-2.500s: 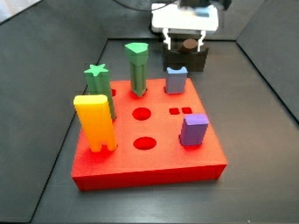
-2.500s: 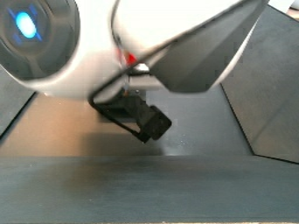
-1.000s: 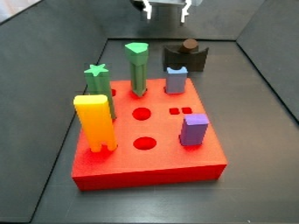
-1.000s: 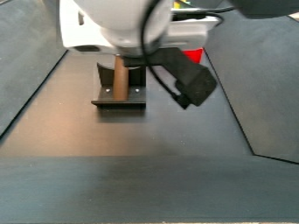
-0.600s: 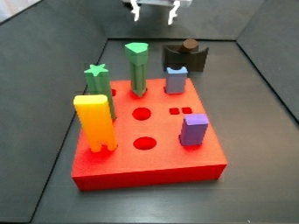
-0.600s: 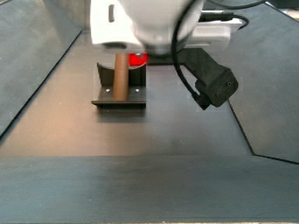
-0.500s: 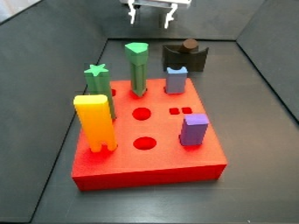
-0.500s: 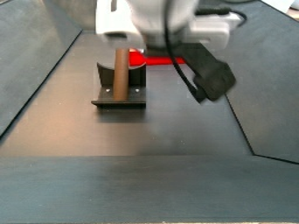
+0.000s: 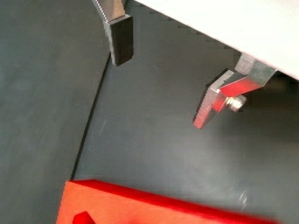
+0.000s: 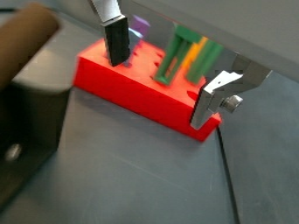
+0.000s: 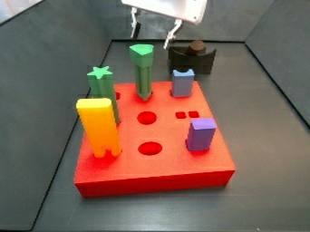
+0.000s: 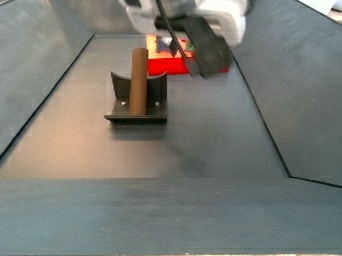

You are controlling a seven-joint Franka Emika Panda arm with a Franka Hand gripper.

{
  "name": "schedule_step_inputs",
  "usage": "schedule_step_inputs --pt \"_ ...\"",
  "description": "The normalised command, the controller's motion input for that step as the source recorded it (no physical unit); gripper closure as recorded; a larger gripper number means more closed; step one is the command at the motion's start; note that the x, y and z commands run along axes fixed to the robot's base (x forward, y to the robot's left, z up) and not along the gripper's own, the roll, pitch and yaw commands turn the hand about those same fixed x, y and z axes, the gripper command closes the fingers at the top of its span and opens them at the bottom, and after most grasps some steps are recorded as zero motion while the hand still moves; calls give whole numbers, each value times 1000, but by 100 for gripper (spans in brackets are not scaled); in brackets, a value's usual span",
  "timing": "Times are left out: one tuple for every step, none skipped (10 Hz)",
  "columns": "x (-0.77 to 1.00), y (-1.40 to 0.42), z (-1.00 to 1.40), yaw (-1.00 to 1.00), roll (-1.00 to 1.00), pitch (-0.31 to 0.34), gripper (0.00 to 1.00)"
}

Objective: Pick up the oval object. Move up. Place the oval object on the fixture. Regrasp the oval object. Move to above the board. Insert the oval object.
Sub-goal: Regrasp the oval object.

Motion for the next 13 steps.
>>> schedule_step_inputs --pt "-63 -286 -5 -1000 813 -289 0" --pt "-54 -139 -7 -1000 807 -304 0" --pt "-43 -29 3 -1000 789 -340 0" --pt "-41 -15 -1 -1000 786 -354 0" --pt "-49 -4 6 -1000 774 -379 0" --pt "-56 -7 7 -1000 763 -397 0" --pt "-53 -8 0 -1000 751 -404 0" --pt "-50 -7 1 -1000 740 -401 0" --pt "-48 -11 -3 -1000 731 -390 0" --pt "-45 -7 -6 -1000 724 -378 0" --pt "-45 -7 -7 -1000 707 -325 0" --pt "-42 -6 -10 -1000 695 -274 0" --pt "-41 -2 -13 -1000 687 -203 0"
